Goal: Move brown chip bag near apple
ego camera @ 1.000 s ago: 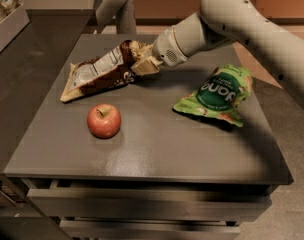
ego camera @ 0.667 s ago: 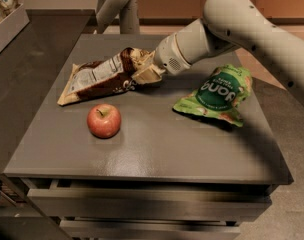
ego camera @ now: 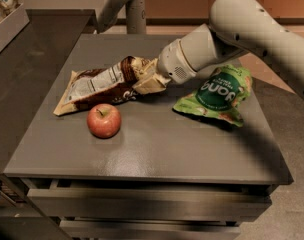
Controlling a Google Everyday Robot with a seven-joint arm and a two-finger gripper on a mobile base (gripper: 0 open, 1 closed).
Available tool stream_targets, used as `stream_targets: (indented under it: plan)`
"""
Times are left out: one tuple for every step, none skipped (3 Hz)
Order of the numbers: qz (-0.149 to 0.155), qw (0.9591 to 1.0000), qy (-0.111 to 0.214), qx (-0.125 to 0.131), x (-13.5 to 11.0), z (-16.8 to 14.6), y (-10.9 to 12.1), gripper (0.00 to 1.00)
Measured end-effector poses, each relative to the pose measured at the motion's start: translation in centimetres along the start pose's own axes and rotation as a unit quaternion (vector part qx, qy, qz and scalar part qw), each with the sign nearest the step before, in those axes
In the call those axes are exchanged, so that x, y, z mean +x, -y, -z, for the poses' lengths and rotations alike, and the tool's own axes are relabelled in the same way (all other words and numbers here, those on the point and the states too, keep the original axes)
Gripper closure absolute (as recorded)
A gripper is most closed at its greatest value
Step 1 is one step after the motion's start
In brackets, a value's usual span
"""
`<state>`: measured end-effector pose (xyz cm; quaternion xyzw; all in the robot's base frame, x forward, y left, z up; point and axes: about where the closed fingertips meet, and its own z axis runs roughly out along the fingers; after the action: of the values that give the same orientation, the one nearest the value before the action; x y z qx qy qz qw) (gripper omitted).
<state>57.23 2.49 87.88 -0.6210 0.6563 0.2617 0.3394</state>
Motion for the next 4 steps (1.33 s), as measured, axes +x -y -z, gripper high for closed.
stream_targets:
  plan:
    - [0.011, 0.9999, 0.005, -0.004, -0.17, 0.61, -1.07, 0.59]
    - [0.011, 0.9999, 0.005, -0.005, -0.24, 0.46, -1.14, 0.36]
    - [0.012, 0.9999, 0.005, -0.007, -0.33, 0.30, -1.23, 0.13]
    - [0.013, 0.9999, 0.005, -0.009, -0.42, 0.14, -1.32, 0.00]
